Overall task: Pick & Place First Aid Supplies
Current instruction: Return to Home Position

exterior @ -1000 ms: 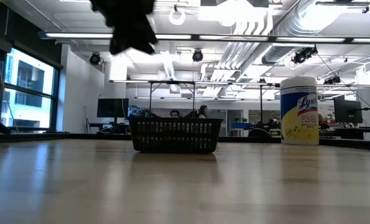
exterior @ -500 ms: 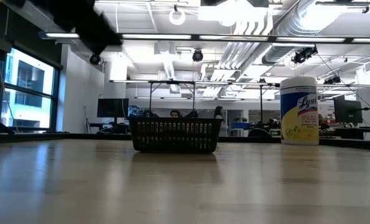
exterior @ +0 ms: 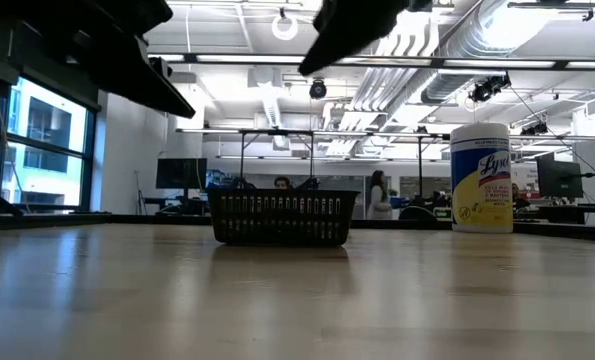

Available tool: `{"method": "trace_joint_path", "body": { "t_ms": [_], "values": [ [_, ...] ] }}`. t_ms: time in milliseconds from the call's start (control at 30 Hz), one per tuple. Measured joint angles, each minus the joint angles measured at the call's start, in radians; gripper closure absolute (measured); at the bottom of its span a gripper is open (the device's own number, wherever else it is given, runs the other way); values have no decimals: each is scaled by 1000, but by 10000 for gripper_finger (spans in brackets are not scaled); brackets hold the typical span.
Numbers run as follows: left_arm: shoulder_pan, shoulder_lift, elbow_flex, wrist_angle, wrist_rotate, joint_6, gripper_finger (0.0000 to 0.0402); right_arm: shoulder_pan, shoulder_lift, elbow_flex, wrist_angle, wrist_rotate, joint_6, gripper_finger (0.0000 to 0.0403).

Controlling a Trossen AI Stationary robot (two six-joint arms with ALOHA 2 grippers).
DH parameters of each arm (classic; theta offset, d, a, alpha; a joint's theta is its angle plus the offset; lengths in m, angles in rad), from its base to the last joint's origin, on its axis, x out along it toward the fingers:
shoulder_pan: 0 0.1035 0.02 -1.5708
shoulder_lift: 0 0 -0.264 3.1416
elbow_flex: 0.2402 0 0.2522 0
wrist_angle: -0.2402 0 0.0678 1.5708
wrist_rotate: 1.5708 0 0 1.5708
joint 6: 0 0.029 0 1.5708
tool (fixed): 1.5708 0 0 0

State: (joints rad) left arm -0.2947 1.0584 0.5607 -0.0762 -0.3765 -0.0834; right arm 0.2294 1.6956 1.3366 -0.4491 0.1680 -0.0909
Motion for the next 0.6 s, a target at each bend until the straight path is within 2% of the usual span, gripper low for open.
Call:
{"method": "trace_joint_path", "body": {
  "t_ms": [100,167,300,400,600],
  "values": [
    [0,0,-14,37,2,-6,280,-44,-78,-118,114,-2,-20,401],
    [5,0,-47,137,8,6,280,-72,-142,-218,217,-23,-21,399],
    [64,19,-122,365,169,27,280,-118,-289,-427,415,-92,-18,400],
    [96,19,-135,394,187,19,280,-133,-415,-555,517,-101,3,401],
    [112,18,-135,400,101,27,280,-118,-678,-737,545,74,49,390]
  ]
}}
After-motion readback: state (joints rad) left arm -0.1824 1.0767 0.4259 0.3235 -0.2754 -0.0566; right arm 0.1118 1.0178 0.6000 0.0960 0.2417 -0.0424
